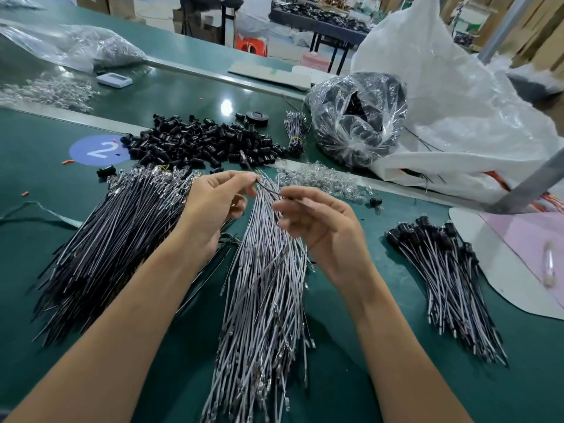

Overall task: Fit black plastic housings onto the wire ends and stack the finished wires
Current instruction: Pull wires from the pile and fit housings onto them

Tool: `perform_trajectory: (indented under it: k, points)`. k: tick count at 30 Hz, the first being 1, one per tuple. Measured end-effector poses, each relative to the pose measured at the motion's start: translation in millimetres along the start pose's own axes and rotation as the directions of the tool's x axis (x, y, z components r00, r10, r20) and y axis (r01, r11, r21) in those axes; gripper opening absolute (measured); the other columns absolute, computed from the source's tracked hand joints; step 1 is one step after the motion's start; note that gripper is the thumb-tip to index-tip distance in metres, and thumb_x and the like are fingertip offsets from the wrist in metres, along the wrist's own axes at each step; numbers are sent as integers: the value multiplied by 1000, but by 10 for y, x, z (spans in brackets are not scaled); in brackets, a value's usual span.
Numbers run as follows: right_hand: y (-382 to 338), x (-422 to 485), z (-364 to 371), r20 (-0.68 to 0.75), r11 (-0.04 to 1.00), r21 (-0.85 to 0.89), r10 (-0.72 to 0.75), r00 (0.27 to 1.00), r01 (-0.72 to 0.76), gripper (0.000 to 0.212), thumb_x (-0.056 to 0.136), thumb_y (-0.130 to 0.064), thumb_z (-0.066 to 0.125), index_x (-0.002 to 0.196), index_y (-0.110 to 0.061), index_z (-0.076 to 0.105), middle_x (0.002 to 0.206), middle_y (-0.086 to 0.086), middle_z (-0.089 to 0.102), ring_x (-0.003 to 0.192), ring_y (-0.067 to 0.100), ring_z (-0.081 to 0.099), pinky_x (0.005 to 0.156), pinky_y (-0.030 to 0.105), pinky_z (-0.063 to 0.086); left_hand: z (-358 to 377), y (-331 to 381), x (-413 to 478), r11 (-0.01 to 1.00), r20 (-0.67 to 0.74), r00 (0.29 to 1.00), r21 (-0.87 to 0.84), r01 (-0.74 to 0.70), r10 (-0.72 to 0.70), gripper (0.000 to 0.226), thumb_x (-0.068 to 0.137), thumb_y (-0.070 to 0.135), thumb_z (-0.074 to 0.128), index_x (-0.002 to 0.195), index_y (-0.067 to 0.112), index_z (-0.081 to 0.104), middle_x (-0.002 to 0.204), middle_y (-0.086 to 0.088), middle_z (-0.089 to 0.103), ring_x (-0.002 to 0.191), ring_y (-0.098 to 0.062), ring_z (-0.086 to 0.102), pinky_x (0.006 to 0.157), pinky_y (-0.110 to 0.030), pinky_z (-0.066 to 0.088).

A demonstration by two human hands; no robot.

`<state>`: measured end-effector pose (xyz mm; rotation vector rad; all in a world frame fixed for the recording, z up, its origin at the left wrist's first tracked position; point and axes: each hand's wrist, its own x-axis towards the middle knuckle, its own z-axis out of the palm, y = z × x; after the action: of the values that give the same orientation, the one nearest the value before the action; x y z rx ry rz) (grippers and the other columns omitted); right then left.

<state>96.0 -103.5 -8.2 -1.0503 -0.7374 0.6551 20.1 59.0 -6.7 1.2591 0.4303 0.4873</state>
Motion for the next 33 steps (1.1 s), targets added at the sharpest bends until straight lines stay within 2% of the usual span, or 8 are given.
perform_trajectory:
  k: [3,6,11,14,18,22,29,33]
  points:
    - [-29,10,-19,-16,984,147,-98,995,99,26,87,-6,57,107,-7,73,102,11,74,90,19,71,77,23,56,4,-26,0,995,30,999,94,18,-20,14,90,20,66,78,15,72,65,5,68,51,-5,48,54,-15,39]
    - [-88,-5,-87,-187,959,168,-197,962,229,17,85,-10,62,95,-10,76,86,5,73,76,13,68,69,18,54,-1,-83,21,960,7,1000,279,6,-8,6,90,17,68,87,14,71,67,5,70,50,0,53,50,-9,41]
    - [-273,-71,-318,-496,930,117,-250,831,349,12,86,-16,63,82,-12,73,73,-1,66,63,9,54,59,16,44,-14,-179,28,627,-1,993,776,-73,117,9,82,21,77,88,17,71,81,5,69,78,-5,63,71,-17,48]
    - [-303,-71,-365,-556,931,101,-240,796,351,10,87,-17,61,86,-10,68,66,0,61,55,10,51,53,18,42,-28,-190,40,572,-18,994,819,-49,112,15,83,22,77,94,15,70,82,4,66,74,-6,61,72,-21,48]
    - [-253,-43,-335,-559,965,30,-200,805,261,12,89,-16,61,85,-12,71,60,0,58,49,10,47,48,19,38,-65,-130,30,651,-61,998,756,67,-31,21,79,12,81,92,15,66,76,0,71,46,-4,64,49,-12,47]
    - [-213,-26,-287,-527,978,-6,-181,830,210,12,87,-17,61,86,-11,71,60,0,59,49,10,47,48,19,38,-70,-81,5,658,-11,992,747,90,-123,26,74,10,84,92,15,65,70,1,73,47,-5,66,55,-17,48]
    - [-191,-29,-258,-490,986,-49,-161,857,158,17,96,-12,55,87,-10,69,61,0,59,51,9,47,49,18,37,-73,-92,9,636,-58,998,769,64,-31,17,80,6,76,91,17,69,76,-3,72,48,-7,66,58,-20,52]
    - [-189,-31,-245,-489,988,-108,-149,859,110,19,96,-11,56,84,-11,70,64,0,61,53,8,48,50,17,39,-93,-67,36,730,-130,988,683,31,79,12,80,8,73,80,20,73,79,1,72,67,-10,65,62,-22,52]
